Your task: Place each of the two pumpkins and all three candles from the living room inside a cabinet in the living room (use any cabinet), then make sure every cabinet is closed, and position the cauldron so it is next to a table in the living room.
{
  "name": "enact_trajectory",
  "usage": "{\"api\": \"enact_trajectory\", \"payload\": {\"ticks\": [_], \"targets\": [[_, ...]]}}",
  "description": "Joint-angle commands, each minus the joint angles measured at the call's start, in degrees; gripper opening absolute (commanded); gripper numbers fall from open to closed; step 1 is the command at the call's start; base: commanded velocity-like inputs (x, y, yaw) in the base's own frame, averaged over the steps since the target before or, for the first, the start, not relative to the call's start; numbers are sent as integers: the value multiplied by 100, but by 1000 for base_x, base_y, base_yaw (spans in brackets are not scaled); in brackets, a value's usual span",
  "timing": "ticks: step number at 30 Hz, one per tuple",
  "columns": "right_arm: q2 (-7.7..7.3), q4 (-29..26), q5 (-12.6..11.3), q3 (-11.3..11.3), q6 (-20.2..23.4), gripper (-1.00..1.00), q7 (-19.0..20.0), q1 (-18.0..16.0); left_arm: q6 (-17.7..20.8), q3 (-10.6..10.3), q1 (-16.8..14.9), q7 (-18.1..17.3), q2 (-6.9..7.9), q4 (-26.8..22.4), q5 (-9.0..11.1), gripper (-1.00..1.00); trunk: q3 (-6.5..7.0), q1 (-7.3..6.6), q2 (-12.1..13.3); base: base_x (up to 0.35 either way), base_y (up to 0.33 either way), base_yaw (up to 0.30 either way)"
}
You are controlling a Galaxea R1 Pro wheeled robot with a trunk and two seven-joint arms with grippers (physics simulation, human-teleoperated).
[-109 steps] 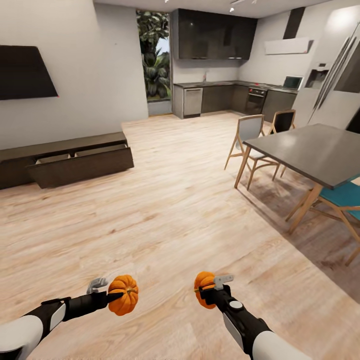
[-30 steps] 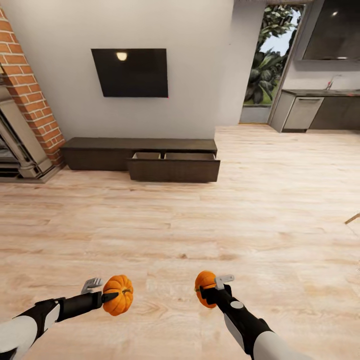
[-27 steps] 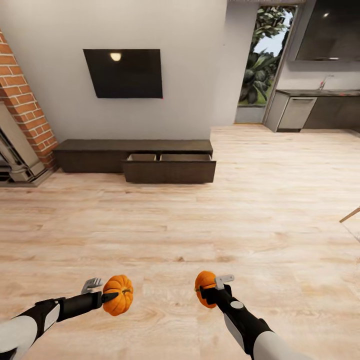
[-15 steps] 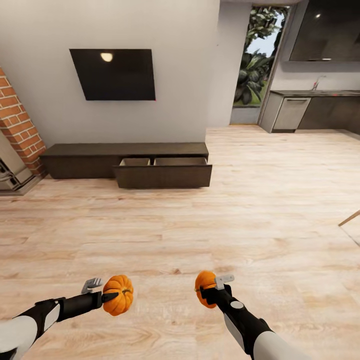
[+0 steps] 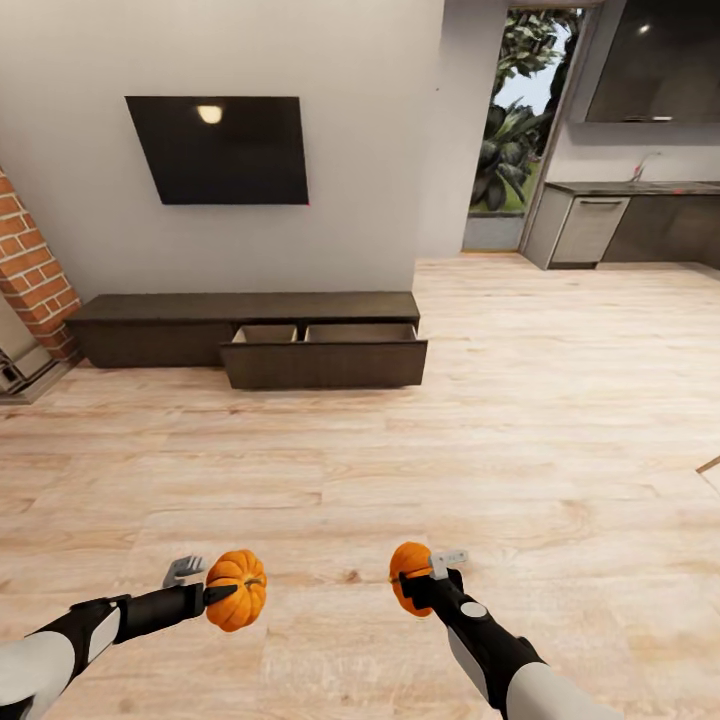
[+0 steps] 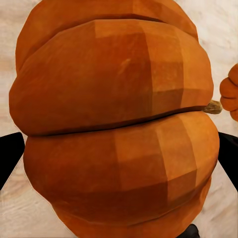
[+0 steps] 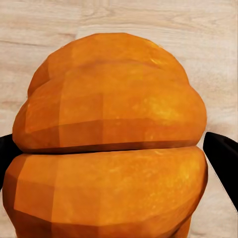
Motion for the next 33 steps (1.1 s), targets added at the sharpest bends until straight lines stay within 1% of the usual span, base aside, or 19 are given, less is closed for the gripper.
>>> {"api": "enact_trajectory", "payload": {"ticks": [1, 27, 33], "targets": [[1, -3, 0, -1, 0, -100, -10, -1, -1, 40, 0, -1, 0, -1, 13, -100, 1, 0, 0, 337, -80, 0], [-26, 58, -8, 8, 9, -100, -19, -1, -1, 34, 0, -1, -7, -1, 13, -100, 1, 0, 0, 337, -107, 0], [-17, 57, -8, -9, -58, -100, -19, -1, -2, 34, 0, -1, -8, -1, 13, -100, 1, 0, 0, 337, -72, 0]]}}
